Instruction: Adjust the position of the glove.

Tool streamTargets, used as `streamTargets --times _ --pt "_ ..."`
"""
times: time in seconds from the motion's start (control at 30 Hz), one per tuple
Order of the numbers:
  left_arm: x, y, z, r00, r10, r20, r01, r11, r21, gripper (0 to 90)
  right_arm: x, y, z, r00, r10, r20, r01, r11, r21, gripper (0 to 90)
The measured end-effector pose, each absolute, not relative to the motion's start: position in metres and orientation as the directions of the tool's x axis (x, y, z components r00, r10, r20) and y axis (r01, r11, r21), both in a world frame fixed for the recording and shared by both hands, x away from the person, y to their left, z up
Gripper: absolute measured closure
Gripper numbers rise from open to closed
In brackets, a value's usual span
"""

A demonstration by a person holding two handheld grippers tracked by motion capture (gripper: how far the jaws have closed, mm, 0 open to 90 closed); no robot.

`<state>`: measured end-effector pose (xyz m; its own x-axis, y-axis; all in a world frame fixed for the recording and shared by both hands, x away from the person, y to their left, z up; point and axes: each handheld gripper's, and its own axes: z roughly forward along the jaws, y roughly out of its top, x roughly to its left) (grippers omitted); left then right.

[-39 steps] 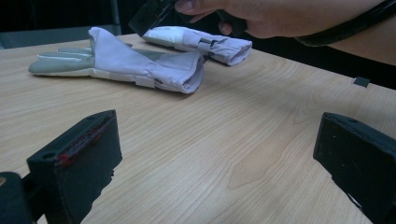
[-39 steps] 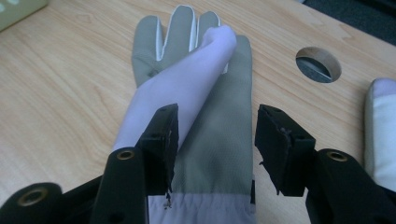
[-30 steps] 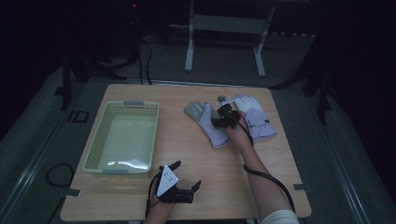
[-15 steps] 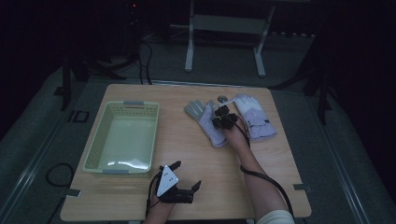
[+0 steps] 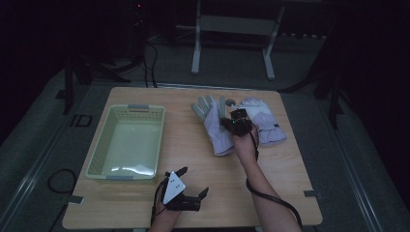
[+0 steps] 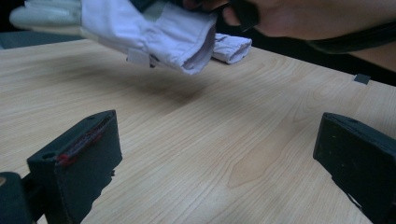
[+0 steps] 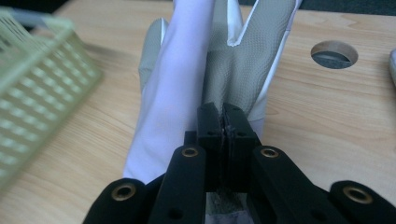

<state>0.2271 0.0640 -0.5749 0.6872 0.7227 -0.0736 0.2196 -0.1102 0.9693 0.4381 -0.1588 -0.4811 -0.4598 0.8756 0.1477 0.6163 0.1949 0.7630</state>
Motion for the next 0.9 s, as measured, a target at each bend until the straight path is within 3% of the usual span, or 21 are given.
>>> streamTargets --times 0.1,0.23,0.53,0.9 --pt "0.227 0.063 -0.575 0.688 0.722 -0.068 0.215 -0.113 0.97 1.1 0.417 -0.156 -0.473 -0.46 0.866 0.196 0.587 0.13 0.799 87.0" --pt "0.226 0.063 -0.575 0.691 0.72 -0.061 0.209 -0.118 0.971 1.1 0.389 -0.151 -0.466 -0.458 0.871 0.181 0.521 0.097 0.848 87.0" --pt "0.226 0.063 -0.575 0.69 0.722 -0.06 0.206 -0.116 0.972 1.1 0.348 -0.151 -0.476 -0.323 0.919 0.225 0.485 -0.043 0.874 86.9" --pt "0.226 0.063 -0.575 0.693 0.718 -0.061 0.206 -0.116 0.972 1.1 0.357 -0.149 -0.536 -0.202 0.945 0.257 0.604 -0.086 0.792 86.5"
